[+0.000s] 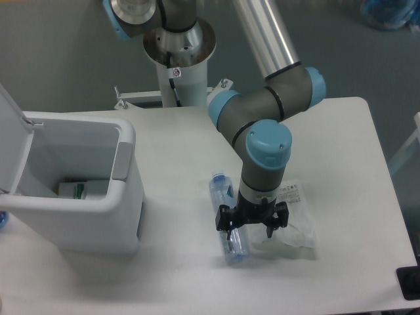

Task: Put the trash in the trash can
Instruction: 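Rotate the gripper to align with the bottle and descend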

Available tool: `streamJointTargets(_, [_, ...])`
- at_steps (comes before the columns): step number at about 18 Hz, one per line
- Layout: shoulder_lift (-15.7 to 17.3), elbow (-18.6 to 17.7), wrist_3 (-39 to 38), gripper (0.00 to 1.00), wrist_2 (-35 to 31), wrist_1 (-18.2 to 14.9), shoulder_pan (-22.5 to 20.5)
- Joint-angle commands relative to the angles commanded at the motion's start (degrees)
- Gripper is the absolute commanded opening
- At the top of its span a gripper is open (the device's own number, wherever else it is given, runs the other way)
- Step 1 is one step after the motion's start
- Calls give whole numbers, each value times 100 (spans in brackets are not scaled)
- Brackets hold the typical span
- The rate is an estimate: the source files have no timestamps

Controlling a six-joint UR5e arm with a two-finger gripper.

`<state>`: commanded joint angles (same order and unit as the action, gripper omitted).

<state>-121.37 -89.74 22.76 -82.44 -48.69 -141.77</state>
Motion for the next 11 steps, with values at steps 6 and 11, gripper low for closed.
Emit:
streamJointTargets(6, [-308, 62, -97, 100, -70, 26, 79])
streamJointTargets(11, [-404, 71, -88, 100, -123, 44, 149])
